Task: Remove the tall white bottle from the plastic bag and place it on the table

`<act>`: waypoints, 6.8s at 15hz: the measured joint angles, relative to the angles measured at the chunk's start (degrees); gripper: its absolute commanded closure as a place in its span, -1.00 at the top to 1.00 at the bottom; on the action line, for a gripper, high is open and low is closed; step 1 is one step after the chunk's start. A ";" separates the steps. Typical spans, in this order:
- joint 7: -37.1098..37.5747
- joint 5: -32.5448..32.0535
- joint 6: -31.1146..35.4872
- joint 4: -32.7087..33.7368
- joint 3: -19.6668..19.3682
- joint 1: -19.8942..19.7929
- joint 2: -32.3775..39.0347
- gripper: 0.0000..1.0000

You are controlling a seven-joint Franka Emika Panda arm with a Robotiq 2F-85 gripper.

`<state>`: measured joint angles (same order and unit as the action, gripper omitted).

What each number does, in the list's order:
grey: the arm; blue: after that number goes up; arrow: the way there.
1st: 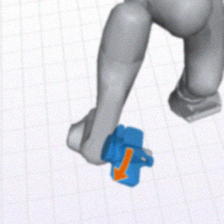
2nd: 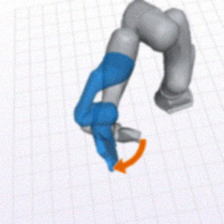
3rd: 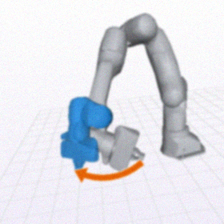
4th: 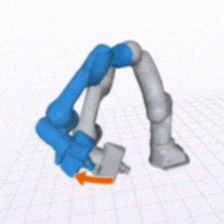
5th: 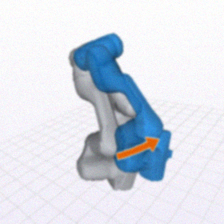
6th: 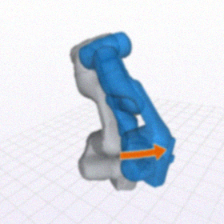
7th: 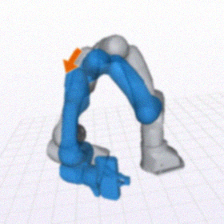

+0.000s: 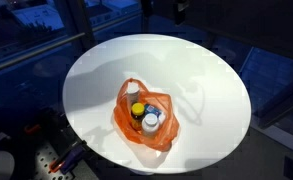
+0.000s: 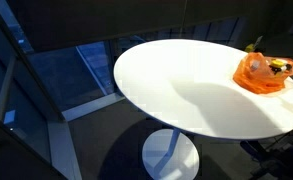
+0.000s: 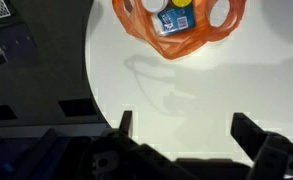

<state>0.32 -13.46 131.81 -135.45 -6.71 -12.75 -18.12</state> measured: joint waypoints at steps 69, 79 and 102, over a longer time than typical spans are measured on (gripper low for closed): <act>0.97 1.61 9.63 -4.54 -1.70 6.26 23.86 -0.78; 1.62 1.58 0.50 -1.15 2.34 8.67 12.32 -0.78; 1.73 7.37 5.90 -0.93 8.40 14.64 26.60 -0.78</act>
<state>2.06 -6.09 137.71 -136.38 1.69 1.90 8.48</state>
